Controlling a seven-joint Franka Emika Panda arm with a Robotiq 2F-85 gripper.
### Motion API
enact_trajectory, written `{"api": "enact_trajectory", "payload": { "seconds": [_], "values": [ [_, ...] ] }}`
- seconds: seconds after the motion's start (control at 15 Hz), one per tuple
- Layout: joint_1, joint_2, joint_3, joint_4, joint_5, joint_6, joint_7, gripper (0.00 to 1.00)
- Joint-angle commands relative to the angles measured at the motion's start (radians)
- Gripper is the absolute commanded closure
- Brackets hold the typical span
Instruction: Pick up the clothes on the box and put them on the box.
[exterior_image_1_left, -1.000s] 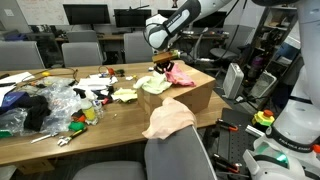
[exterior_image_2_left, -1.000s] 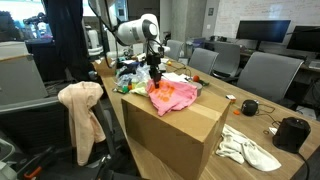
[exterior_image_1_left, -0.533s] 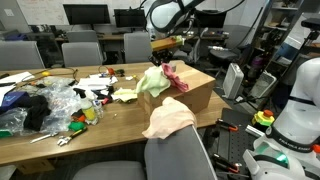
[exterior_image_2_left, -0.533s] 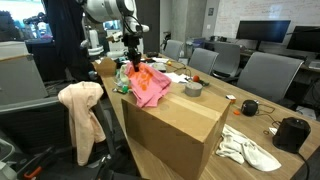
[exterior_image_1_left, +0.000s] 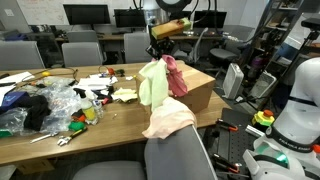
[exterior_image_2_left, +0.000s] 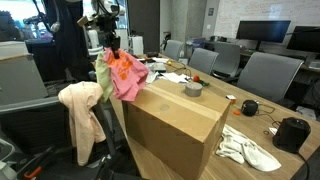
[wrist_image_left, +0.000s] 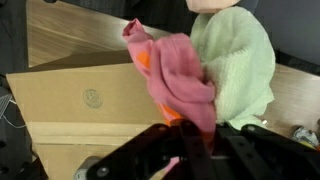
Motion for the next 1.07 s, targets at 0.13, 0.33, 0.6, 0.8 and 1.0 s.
{"api": "enact_trajectory", "payload": {
  "seconds": [0.13,0.33,0.6,0.8,1.0],
  "values": [
    [0.024,-0.03,0.077,0.054,-0.038,-0.107,-0.043,0.97],
    [0.053,-0.025,0.122,0.104,-0.076,-0.172,-0.062,0.97],
    [0.099,0.016,0.178,0.182,-0.149,-0.263,-0.072,0.97],
    [0.134,0.052,0.211,0.231,-0.207,-0.316,-0.085,0.97],
    [0.171,0.105,0.234,0.284,-0.266,-0.36,-0.097,0.97]
  ]
}}
